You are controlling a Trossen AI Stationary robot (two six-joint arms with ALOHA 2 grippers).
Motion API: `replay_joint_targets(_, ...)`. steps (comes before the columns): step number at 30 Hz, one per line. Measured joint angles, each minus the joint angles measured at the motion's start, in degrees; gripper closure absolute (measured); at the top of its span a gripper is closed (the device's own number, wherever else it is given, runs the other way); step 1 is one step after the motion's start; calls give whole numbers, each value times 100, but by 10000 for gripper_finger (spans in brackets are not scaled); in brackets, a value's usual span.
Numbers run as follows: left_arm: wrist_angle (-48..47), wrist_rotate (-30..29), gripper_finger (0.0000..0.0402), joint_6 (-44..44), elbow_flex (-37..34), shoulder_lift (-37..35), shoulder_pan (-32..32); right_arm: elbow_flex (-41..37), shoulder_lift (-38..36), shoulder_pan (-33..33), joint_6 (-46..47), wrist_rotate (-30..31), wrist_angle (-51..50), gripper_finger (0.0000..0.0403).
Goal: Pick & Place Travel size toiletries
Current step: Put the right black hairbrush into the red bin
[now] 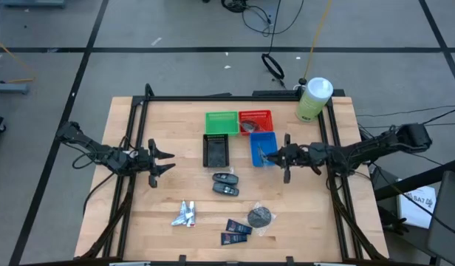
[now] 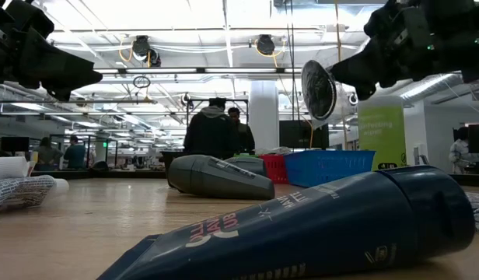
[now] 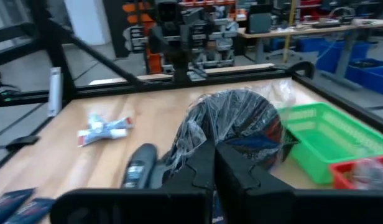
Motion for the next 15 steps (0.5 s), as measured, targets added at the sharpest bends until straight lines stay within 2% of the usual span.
replay_joint_targets(4, 0, 0, 238, -41, 0, 0, 0, 0, 0, -325, -65, -40, 3, 403)
replay_joint_targets(9, 0, 0, 238, -48, 0, 0, 0, 0, 0, -744, -68, -432, 187, 403)
replay_joint_targets(15, 0, 1, 238, 26, 0, 2, 0, 0, 0, -1245, -70, -511, 255, 403)
